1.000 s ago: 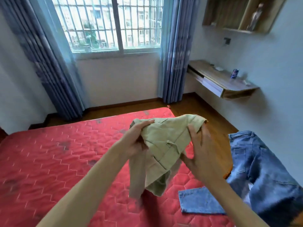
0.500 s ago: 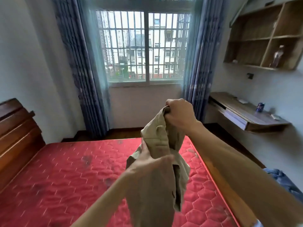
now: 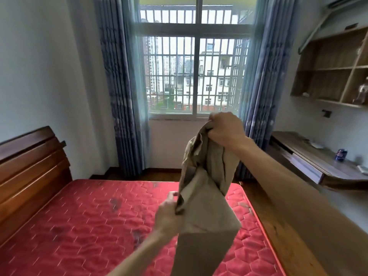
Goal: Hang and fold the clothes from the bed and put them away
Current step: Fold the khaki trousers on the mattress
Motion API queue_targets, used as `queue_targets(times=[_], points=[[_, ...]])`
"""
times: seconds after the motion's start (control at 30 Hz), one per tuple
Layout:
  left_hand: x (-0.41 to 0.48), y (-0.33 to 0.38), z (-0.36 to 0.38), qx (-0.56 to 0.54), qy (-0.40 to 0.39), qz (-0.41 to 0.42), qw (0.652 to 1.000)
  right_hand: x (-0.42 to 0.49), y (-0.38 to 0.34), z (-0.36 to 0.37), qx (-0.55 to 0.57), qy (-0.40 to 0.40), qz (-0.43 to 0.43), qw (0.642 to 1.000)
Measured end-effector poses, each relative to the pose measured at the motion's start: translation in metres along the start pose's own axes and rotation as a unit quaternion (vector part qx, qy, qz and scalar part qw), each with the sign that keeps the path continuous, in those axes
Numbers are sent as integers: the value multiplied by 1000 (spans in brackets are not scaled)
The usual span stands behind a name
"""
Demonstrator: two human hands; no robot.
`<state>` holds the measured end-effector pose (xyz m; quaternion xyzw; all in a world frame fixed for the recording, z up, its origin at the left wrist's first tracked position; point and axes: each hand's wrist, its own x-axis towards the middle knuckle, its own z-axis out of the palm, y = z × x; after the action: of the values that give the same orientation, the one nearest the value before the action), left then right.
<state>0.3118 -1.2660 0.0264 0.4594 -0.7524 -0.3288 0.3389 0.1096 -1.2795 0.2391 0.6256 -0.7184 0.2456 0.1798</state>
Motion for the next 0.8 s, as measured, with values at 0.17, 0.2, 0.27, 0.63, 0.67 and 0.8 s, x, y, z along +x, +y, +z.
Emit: queue_targets(times=[0.17,0.2,0.27,0.63,0.67,0.8], points=[[61,-6,-138,32,-54,108,992,-8,74,-18,52,-100,-35,993],[70,6,-162,18,-32,130,991,-10,83,-18,89,-89,-28,992],[81,31,-193,30,-12,174,984,-12,89,-18,123,-122,-29,984],[96,50,-202,491,76,413,763,-18,60,-27,186,-128,-101,969],[96,47,-202,510,79,399,758,-19,57,-29,192,-122,-110,968],[97,28,-193,560,68,370,738,-26,39,-36,214,-122,-178,953]])
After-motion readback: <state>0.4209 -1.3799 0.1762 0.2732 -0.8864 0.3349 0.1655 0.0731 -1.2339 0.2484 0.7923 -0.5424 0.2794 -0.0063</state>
